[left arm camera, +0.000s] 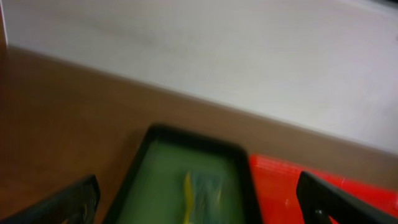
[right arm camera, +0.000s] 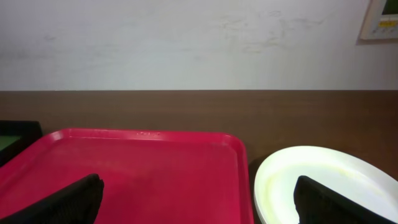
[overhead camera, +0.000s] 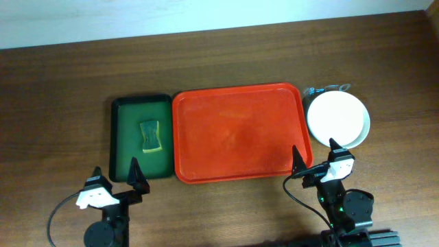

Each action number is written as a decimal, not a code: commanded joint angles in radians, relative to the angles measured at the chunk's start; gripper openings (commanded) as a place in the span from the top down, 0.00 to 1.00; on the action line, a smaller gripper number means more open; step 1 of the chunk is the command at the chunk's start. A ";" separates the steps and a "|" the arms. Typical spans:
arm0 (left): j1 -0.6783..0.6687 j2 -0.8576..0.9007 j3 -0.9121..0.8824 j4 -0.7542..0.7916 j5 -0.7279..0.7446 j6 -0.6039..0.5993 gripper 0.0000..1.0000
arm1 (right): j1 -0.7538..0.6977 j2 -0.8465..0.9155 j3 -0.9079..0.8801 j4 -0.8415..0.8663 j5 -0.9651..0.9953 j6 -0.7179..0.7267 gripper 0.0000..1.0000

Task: Clean dirty plates on tray and stack at the side

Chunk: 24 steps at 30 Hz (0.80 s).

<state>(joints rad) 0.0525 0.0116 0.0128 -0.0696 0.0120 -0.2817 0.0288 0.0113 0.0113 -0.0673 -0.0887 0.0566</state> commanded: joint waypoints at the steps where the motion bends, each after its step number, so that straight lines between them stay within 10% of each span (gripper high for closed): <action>1: -0.005 -0.006 -0.004 -0.011 0.020 0.142 0.01 | 0.004 -0.007 -0.006 -0.004 -0.009 0.011 0.02; 24: -0.004 -0.006 -0.004 -0.011 0.033 0.275 0.01 | 0.004 -0.007 -0.006 -0.004 -0.009 0.011 0.01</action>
<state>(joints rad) 0.0525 0.0116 0.0120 -0.0757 0.0269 -0.0219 0.0288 0.0113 0.0113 -0.0673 -0.0887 0.0574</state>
